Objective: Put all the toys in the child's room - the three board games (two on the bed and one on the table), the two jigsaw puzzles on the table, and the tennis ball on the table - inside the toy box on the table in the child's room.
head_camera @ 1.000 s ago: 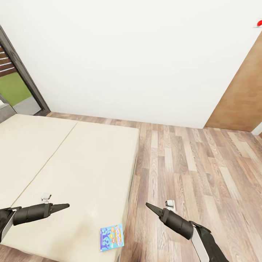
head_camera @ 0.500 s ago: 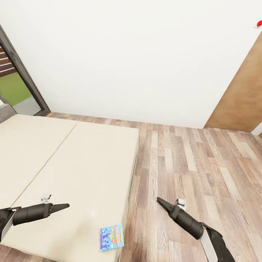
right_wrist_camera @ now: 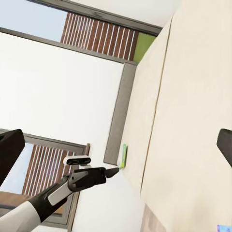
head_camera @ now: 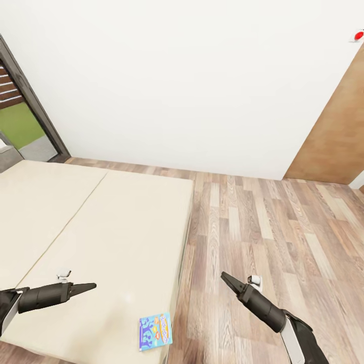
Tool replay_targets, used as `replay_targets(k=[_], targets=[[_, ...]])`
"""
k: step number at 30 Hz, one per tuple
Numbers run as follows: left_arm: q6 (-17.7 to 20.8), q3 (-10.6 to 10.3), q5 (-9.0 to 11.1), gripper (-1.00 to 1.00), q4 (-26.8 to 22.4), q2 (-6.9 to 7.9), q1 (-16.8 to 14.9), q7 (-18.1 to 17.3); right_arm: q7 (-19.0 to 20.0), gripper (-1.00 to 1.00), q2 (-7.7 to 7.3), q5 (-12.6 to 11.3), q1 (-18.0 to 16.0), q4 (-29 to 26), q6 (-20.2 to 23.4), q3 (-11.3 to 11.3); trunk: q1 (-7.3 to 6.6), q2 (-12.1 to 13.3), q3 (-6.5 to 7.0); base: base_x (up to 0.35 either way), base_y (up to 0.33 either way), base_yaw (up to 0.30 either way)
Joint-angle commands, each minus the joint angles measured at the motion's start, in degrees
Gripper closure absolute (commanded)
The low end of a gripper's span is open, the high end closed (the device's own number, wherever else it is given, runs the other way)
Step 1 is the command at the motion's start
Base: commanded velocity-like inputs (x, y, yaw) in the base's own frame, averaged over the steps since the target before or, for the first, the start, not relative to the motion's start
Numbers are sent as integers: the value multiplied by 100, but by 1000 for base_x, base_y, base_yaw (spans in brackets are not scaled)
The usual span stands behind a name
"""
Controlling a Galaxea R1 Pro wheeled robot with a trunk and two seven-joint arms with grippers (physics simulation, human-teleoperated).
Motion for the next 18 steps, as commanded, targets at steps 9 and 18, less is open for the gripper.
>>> replay_targets(k=[9, 18], targets=[[61, 2, -3, -100, 0, 1, -5, -22, 22, -100, 5, -8, -3, -11, 42, -17, 0, -3, 77, 0, -68, 60], [66, 2, -3, -100, 0, 3, -5, -22, 11, -100, 5, -1, -2, -12, 47, -17, 0, -3, 161, 0, -181, 100]])
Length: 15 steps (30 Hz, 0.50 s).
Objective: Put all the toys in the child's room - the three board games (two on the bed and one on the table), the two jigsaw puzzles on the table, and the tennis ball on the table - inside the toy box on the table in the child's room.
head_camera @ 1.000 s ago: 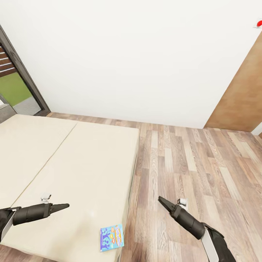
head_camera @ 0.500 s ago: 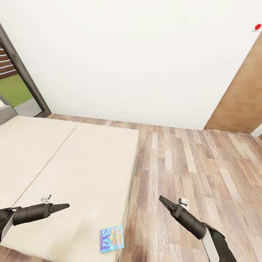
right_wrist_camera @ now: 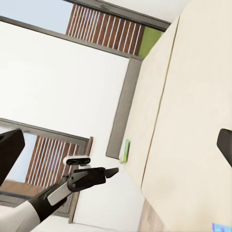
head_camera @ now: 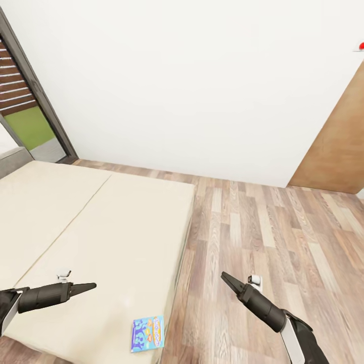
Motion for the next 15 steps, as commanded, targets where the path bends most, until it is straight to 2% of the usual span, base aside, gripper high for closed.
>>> replay_targets(k=[1, 15], targets=[[59, 3, -5, -100, 0, 0, -2, -23, 12, -100, 5, -6, -3, -2, 50, -14, 0, -3, 5, 0, -52, 106], [61, 3, -5, -100, 0, -5, -1, -23, -5, -100, 5, 3, -4, 4, 46, -14, 0, -3, 136, 0, -8, 108]])
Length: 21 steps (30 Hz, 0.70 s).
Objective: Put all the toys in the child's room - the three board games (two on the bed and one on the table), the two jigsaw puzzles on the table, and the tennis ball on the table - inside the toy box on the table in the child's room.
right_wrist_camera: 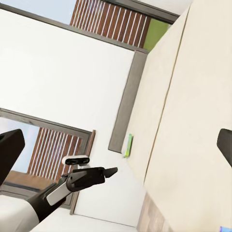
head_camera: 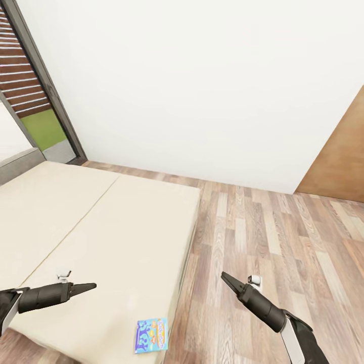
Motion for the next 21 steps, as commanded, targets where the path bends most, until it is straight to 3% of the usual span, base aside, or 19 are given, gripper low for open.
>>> replay_targets(k=[1, 21], targets=[[61, 2, -4, -100, 1, 1, -2, -22, 14, -100, 5, -5, -3, -1, 50, -15, 0, -3, 5, 0, 0, 108], [55, 2, -4, -100, 1, -3, -5, -22, 12, -100, 5, -6, -4, -7, 49, -15, 0, -3, 192, 0, 0, 109]])
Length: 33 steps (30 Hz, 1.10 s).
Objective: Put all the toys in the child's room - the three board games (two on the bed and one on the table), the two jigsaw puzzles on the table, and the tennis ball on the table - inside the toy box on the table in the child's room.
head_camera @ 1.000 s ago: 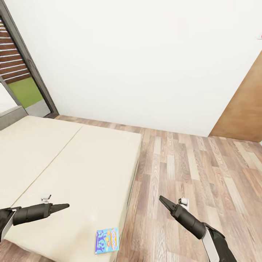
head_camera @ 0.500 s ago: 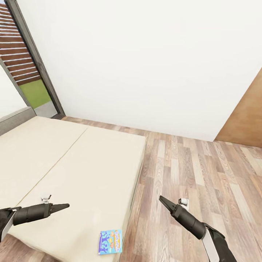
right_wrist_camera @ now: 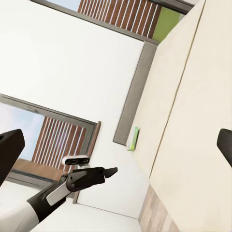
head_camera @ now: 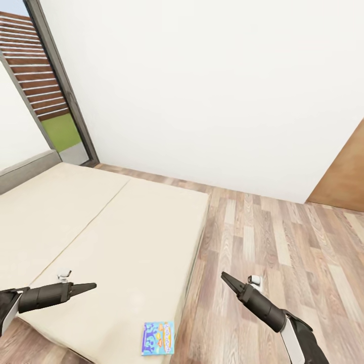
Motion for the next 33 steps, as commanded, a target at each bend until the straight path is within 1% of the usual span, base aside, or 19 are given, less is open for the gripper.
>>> replay_targets(k=[1, 11, 27, 33], targets=[[60, 3, -4, -100, 1, 0, -2, -23, 15, -100, 5, -7, -3, -2, 51, -15, 0, -4, 4, 0, -22, 110], [58, 3, -4, -100, 1, 0, -1, -23, 15, -100, 5, -5, -3, -3, 51, -15, 0, -4, 98, -33, -149, 111], [59, 3, -4, -100, 1, 0, -4, -23, 9, -100, 5, -4, -3, -3, 51, -15, 0, -4, 248, -2, -19, 114], [58, 3, -4, -100, 1, 0, -4, -23, 7, -100, 5, -4, -1, -3, 51, -15, 0, -4, 304, 0, -126, 116]])
